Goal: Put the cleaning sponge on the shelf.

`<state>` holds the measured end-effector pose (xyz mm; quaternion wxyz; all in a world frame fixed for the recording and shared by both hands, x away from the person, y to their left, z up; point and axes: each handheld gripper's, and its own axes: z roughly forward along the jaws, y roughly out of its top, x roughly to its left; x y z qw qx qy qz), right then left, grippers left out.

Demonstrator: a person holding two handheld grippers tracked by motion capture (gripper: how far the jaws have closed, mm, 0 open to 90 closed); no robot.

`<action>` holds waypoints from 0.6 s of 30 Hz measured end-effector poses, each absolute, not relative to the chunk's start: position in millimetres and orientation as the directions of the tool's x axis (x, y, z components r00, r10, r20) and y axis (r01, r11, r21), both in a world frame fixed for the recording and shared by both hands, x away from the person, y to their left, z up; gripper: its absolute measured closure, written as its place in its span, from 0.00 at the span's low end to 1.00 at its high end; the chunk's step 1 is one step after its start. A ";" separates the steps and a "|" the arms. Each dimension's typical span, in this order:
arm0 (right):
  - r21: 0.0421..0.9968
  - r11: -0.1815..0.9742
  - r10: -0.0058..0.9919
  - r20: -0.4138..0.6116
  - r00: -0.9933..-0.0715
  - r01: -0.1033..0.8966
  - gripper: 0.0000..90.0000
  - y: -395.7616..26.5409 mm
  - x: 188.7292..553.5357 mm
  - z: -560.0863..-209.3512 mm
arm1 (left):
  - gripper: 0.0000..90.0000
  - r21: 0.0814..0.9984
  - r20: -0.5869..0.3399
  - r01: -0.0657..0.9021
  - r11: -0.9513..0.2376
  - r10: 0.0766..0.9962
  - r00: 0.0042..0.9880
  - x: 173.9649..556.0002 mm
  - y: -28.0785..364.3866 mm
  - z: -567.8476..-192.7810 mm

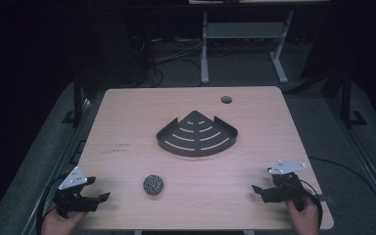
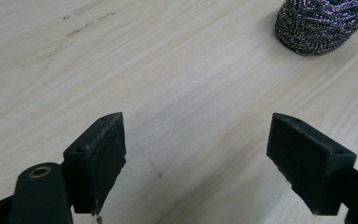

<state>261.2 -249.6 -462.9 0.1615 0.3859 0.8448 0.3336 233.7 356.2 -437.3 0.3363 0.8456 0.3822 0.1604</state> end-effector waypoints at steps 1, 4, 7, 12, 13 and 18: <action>0.689 0.480 0.759 -0.016 -0.650 0.544 0.16 -249.8 261.0 -462.7 | 0.21 0.690 0.013 0.539 -0.483 0.753 0.658 233.9 356.0 -437.3; 0.690 0.476 0.761 -0.012 -0.649 0.545 0.16 -250.3 260.8 -462.5 | 0.21 0.686 0.012 0.540 -0.487 0.750 0.662 234.4 354.2 -438.0; 0.693 0.475 0.763 -0.017 -0.646 0.542 0.16 -251.1 260.4 -462.0 | 0.20 0.684 0.008 0.536 -0.494 0.741 0.672 234.0 352.5 -438.0; 0.692 0.477 0.763 -0.019 -0.647 0.542 0.16 -251.5 260.4 -461.4 | 0.20 0.682 0.010 0.531 -0.503 0.732 0.681 235.0 349.1 -437.8; 0.693 0.477 0.762 -0.020 -0.647 0.540 0.16 -251.9 260.6 -461.4 | 0.20 0.681 0.007 0.533 -0.502 0.732 0.682 234.9 347.2 -437.8; 0.691 0.479 0.761 -0.019 -0.648 0.541 0.16 -251.6 260.8 -461.6 | 0.20 0.681 0.007 0.526 -0.509 0.724 0.690 234.6 343.7 -435.9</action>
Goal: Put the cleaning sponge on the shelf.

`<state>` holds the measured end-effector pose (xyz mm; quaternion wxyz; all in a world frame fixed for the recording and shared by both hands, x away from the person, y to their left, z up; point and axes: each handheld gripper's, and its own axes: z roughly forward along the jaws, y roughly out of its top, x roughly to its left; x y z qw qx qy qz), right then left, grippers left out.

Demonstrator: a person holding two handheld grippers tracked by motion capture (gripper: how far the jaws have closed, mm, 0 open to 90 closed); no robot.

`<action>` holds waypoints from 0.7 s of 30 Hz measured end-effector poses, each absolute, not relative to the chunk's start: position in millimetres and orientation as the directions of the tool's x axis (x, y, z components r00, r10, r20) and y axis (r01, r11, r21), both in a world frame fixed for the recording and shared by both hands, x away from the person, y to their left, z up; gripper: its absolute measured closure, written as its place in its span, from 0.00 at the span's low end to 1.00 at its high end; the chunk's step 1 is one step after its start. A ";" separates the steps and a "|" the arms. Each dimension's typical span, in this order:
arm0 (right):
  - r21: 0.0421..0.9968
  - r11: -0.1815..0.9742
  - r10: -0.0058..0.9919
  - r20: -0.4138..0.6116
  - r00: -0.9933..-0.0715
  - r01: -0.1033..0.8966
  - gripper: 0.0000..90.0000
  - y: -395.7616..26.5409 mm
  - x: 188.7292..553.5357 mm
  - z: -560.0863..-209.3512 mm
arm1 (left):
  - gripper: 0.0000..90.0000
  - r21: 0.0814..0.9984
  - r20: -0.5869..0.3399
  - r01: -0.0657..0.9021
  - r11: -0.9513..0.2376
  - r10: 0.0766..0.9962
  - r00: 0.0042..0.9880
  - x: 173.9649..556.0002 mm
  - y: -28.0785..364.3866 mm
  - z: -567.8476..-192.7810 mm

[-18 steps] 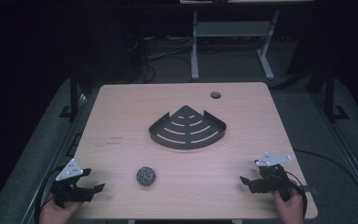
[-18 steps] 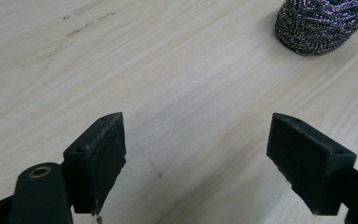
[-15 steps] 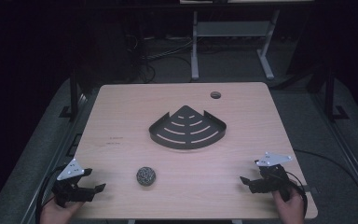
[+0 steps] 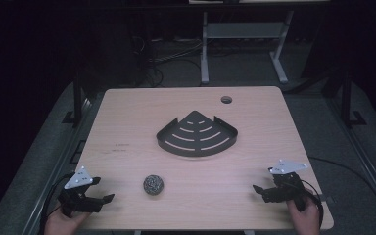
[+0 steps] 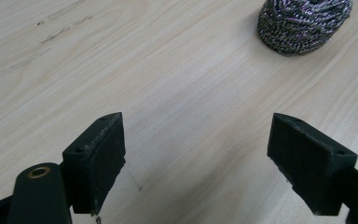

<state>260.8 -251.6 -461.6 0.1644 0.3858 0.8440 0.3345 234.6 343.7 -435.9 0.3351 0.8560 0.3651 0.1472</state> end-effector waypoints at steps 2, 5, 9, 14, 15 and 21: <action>0.689 0.480 0.761 -0.019 -0.649 0.543 0.16 -251.3 260.4 -461.6 | 0.20 0.678 0.015 0.521 -0.520 0.718 0.696 234.9 341.2 -434.4; 0.690 0.478 0.762 -0.017 -0.648 0.543 0.16 -250.9 258.6 -460.8 | 0.20 0.671 0.023 0.511 -0.537 0.704 0.710 236.5 336.4 -433.0; 0.692 0.479 0.760 -0.019 -0.649 0.540 0.16 -250.6 257.7 -460.6 | 0.20 0.662 0.030 0.502 -0.556 0.689 0.724 238.1 331.5 -430.3; 0.689 0.481 0.760 -0.020 -0.650 0.541 0.16 -249.4 258.0 -460.8 | 0.20 0.660 0.044 0.484 -0.574 0.673 0.739 238.9 324.8 -425.7; 0.691 0.484 0.757 -0.022 -0.653 0.537 0.16 -249.3 258.1 -460.8 | 0.20 0.660 0.046 0.480 -0.578 0.669 0.742 239.3 322.8 -424.6; 0.695 0.479 0.759 -0.022 -0.650 0.536 0.16 -248.8 256.8 -459.8 | 0.21 0.647 0.057 0.460 -0.608 0.640 0.766 243.0 309.5 -420.3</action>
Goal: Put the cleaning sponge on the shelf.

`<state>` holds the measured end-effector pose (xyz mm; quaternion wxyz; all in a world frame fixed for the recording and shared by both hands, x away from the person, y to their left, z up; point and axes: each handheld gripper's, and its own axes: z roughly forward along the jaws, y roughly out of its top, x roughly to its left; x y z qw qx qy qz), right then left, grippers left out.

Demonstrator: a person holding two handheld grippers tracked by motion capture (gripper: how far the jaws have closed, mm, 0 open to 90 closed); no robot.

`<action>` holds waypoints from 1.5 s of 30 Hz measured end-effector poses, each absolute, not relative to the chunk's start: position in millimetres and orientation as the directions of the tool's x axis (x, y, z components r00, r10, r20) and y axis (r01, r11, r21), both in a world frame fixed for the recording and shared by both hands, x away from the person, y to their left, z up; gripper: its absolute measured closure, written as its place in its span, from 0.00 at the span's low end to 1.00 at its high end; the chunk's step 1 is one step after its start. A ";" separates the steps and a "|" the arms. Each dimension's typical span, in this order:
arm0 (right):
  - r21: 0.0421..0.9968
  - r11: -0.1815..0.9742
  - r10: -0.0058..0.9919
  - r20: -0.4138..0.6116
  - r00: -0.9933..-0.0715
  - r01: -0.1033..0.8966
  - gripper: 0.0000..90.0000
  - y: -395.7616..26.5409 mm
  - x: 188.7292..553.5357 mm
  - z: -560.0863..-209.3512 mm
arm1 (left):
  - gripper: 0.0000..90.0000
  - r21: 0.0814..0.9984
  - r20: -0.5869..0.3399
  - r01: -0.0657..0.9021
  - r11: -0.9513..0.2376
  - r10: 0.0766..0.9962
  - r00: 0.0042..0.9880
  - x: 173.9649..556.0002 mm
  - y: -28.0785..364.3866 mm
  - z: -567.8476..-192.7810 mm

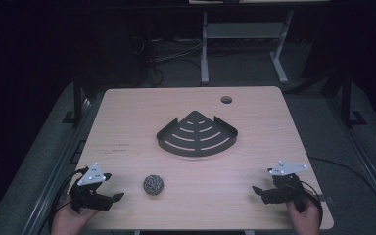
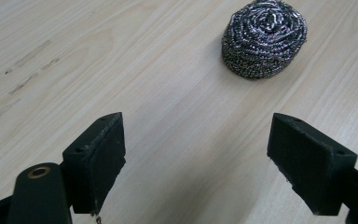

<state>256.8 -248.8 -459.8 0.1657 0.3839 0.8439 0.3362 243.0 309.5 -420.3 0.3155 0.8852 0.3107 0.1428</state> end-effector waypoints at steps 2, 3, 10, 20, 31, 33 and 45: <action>0.697 0.478 0.759 -0.022 -0.650 0.535 0.16 -248.4 256.5 -459.3 | 0.21 0.633 0.057 0.459 -0.623 0.629 0.776 244.8 305.5 -419.9; 0.697 0.478 0.759 -0.022 -0.650 0.535 0.16 -248.4 256.5 -459.3 | 0.21 0.633 0.057 0.459 -0.623 0.629 0.776 244.8 305.5 -419.9; 0.699 0.485 0.753 -0.029 -0.658 0.525 0.16 -245.4 256.1 -457.2 | 0.19 0.623 0.040 0.449 -0.641 0.599 0.800 251.0 291.4 -417.8; 0.693 0.498 0.746 -0.036 -0.665 0.521 0.16 -243.4 255.6 -456.0 | 0.19 0.597 0.040 0.427 -0.679 0.557 0.830 256.8 269.3 -415.2; 0.699 0.491 0.748 -0.032 -0.662 0.520 0.16 -245.1 254.1 -455.3 | 0.19 0.575 0.057 0.394 -0.717 0.516 0.855 264.0 245.9 -409.5; 0.700 0.490 0.748 -0.031 -0.663 0.519 0.16 -245.2 253.3 -455.3 | 0.19 0.572 0.052 0.395 -0.719 0.512 0.857 264.9 242.8 -410.4; 0.699 0.495 0.740 -0.028 -0.672 0.516 0.16 -243.0 253.9 -455.7 | 0.19 0.537 0.043 0.387 -0.750 0.482 0.875 273.7 220.6 -418.6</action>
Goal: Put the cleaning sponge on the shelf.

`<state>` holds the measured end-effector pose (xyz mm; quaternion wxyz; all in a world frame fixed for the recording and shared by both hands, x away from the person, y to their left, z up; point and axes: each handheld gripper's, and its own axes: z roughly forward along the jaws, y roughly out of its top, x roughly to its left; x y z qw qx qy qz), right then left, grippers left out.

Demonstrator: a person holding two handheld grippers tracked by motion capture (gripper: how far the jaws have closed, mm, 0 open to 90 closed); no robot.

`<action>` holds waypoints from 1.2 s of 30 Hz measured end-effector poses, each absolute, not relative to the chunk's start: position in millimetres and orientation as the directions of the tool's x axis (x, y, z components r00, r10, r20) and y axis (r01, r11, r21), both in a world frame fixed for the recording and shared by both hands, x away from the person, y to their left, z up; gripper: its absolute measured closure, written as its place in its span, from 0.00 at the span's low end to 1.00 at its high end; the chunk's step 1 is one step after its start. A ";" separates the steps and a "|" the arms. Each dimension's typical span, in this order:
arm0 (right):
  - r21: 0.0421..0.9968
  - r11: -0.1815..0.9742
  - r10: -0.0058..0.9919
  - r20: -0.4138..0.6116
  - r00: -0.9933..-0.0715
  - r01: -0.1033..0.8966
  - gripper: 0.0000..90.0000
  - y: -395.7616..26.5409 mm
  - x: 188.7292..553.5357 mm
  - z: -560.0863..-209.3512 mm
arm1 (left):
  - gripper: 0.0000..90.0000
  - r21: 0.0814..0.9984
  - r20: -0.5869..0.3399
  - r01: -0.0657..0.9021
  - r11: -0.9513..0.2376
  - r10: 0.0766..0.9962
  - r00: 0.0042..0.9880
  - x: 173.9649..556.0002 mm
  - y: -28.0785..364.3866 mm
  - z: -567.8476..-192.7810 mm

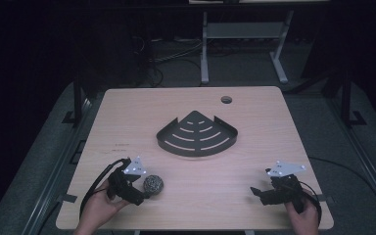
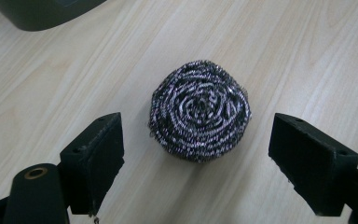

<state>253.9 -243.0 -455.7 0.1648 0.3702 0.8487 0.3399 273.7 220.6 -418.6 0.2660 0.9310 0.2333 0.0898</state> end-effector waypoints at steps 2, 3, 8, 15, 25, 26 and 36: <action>0.700 0.495 0.739 -0.029 -0.673 0.514 0.16 -243.3 254.2 -455.7 | 0.20 0.530 0.044 0.387 -0.755 0.480 0.876 275.3 217.0 -420.5; 0.703 0.492 0.741 -0.027 -0.671 0.514 0.16 -243.5 254.3 -455.7 | 0.20 0.523 0.037 0.390 -0.758 0.477 0.878 277.7 214.3 -422.7; 0.702 0.496 0.736 -0.027 -0.676 0.512 0.16 -243.5 255.1 -455.7 | 0.22 0.502 0.038 0.391 -0.771 0.471 0.881 280.7 209.8 -426.6; 0.698 0.498 0.734 -0.024 -0.678 0.515 0.16 -242.9 255.2 -456.0 | 0.25 0.482 0.035 0.397 -0.781 0.469 0.882 284.3 203.8 -431.1; 0.698 0.501 0.731 -0.025 -0.682 0.511 0.16 -241.8 255.5 -456.2 | 0.30 0.464 0.023 0.407 -0.787 0.470 0.882 287.3 199.8 -435.9; 0.698 0.501 0.731 -0.025 -0.682 0.511 0.16 -241.8 255.5 -456.2 | 0.31 0.464 0.023 0.407 -0.787 0.470 0.882 287.3 199.8 -435.9; 0.700 0.501 0.728 -0.023 -0.685 0.509 0.16 -241.2 255.2 -455.4 | 0.37 0.445 0.039 0.392 -0.805 0.455 0.890 287.1 196.8 -436.4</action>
